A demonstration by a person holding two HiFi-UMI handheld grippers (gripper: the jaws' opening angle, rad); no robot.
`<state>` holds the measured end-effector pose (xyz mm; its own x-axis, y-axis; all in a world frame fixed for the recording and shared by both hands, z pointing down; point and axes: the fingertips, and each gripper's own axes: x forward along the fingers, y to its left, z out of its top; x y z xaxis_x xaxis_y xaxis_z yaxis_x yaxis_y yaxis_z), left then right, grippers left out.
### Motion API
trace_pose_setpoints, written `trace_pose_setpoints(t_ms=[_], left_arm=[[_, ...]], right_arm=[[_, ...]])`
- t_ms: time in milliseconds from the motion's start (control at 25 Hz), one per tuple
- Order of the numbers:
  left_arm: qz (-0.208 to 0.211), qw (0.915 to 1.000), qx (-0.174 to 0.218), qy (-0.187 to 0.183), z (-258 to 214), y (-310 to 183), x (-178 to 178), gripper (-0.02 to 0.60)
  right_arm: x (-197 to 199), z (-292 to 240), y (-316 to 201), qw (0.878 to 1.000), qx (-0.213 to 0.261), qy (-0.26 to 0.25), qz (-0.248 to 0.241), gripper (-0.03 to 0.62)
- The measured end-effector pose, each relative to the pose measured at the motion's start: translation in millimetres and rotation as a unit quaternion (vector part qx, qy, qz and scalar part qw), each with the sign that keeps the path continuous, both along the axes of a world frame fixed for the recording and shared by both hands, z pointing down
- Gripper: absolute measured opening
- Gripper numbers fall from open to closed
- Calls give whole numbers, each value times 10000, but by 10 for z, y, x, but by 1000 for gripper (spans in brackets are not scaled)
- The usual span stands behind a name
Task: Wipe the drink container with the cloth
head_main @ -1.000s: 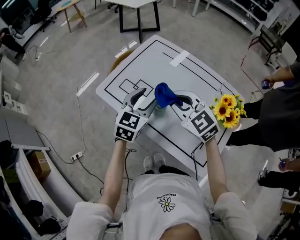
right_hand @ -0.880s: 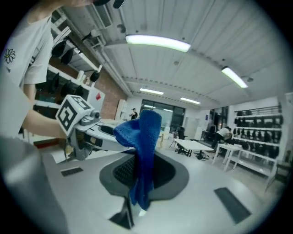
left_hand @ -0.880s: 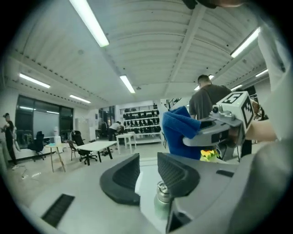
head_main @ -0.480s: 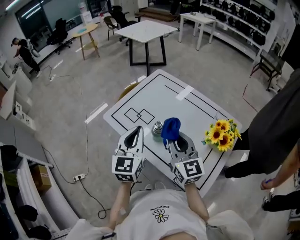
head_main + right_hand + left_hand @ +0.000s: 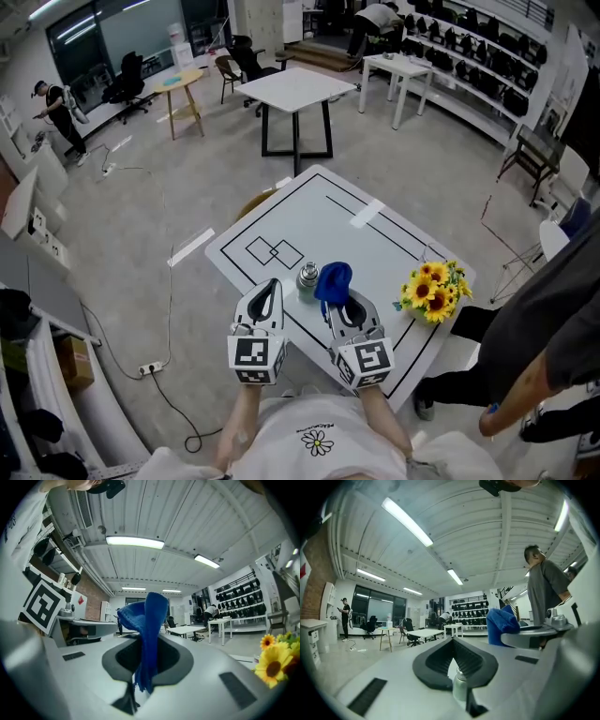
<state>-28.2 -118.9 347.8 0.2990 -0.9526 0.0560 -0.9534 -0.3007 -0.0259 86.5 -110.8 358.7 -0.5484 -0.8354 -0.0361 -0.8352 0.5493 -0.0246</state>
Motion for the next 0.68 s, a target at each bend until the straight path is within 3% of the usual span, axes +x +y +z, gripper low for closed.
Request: trace_pose_setpoints(t_ms=[680], left_arm=[[-99, 9996, -258, 22, 140, 61, -12, -2]], right_arm=[[5, 118, 77, 9999, -118, 55, -47, 43]])
